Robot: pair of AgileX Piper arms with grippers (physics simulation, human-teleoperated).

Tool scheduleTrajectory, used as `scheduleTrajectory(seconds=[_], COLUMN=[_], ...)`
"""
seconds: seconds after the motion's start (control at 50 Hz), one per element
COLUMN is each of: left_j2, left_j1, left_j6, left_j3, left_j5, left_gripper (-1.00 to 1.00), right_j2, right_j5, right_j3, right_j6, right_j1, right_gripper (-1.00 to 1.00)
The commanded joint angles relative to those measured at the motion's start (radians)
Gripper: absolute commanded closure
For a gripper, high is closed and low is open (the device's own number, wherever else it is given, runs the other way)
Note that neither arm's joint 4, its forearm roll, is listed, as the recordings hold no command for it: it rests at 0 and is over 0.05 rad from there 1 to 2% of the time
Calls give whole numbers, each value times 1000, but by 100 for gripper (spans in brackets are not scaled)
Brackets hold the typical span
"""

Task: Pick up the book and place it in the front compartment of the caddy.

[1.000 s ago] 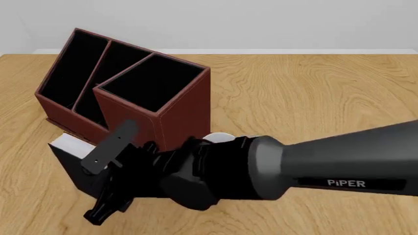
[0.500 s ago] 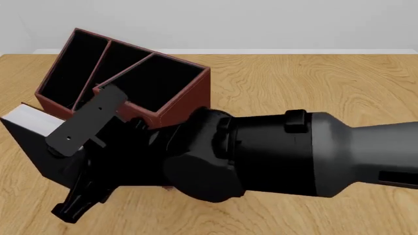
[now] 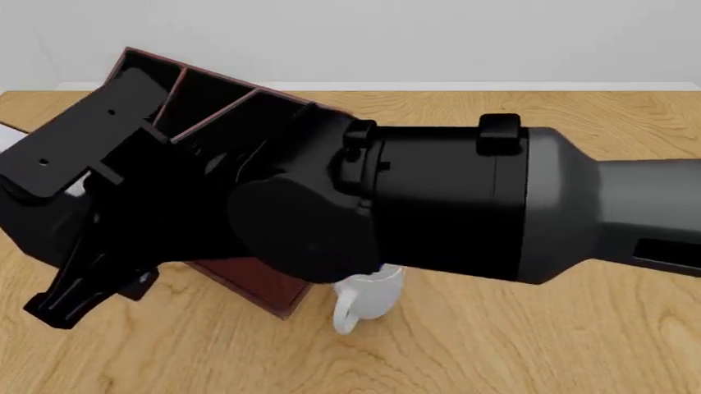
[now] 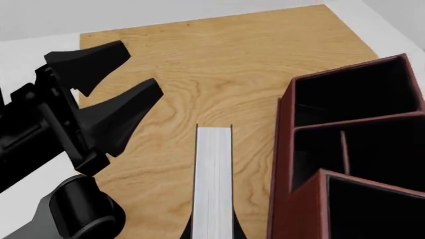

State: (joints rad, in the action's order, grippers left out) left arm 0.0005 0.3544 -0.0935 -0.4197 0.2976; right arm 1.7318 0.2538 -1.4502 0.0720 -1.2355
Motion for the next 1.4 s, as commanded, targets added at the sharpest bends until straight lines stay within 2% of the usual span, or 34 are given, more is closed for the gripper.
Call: scheduleTrajectory(seconds=[0.02, 0.18, 0.32, 0.54, 1.06, 1.4], left_j2=[0, 0, 0, 0, 0, 0], left_j1=[13, -4, -28, -66, -92, -105], left_j6=[-9, -9, -7, -8, -9, -9], left_j3=[-15, -13, -4, 15, 45, 59], left_j5=[0, 10, 17, 13, 1, 0], left_gripper=[-100, -100, -100, -100, -100, -100], right_j2=[37, 73, 120, 184, 283, 393], right_j5=[42, 90, 147, 225, 339, 461], right_j3=[-99, -189, -294, -450, -706, -973], right_j6=[-3, -1, 24, 49, 52, 61], right_j1=[8, 2, 8, 51, 108, 152], right_gripper=[100, 100, 100, 100, 100, 100])
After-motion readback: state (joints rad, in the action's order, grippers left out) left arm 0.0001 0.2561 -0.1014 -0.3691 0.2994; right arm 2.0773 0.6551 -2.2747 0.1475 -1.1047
